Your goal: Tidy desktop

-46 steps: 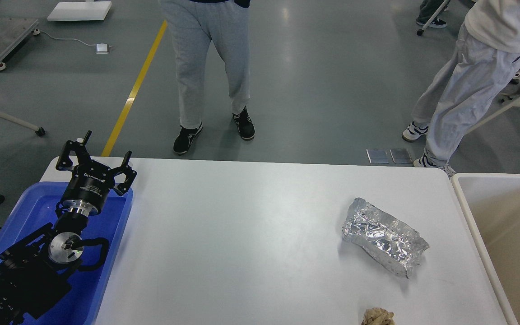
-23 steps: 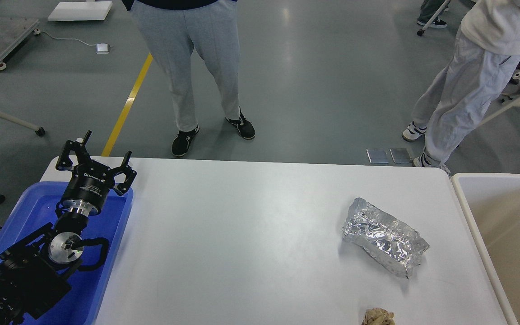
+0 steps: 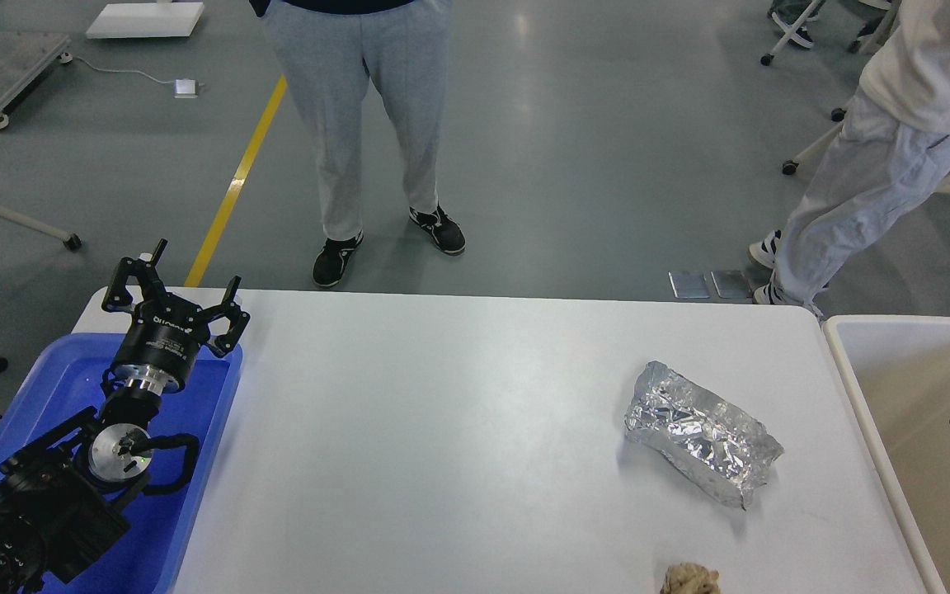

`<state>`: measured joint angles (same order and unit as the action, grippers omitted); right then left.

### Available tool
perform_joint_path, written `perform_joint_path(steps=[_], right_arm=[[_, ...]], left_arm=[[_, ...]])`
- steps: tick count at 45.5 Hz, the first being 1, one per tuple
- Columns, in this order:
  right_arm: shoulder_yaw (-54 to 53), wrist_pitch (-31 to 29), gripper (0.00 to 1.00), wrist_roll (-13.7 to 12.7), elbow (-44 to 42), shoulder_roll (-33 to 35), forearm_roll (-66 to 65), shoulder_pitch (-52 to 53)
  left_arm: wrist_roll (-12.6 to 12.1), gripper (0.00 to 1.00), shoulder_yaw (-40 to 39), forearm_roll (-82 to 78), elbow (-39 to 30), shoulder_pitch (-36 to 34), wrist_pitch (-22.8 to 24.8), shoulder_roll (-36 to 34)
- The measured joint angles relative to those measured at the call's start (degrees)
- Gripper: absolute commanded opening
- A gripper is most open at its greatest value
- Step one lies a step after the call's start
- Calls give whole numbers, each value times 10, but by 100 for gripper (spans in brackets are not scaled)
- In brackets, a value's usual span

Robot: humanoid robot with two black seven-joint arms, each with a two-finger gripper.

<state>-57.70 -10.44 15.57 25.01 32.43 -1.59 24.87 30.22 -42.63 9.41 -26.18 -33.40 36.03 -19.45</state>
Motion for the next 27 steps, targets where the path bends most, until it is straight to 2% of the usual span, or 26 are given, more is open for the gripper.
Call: perform_joint_path(steps=[13, 27], right_arm=[[-209, -21, 99, 10, 178, -68, -161, -69], [-268, -4, 99, 12, 243, -134, -227, -66]], left_arm=[[0, 100, 0, 0, 0, 0, 0, 0], [0, 100, 0, 0, 0, 0, 0, 0]])
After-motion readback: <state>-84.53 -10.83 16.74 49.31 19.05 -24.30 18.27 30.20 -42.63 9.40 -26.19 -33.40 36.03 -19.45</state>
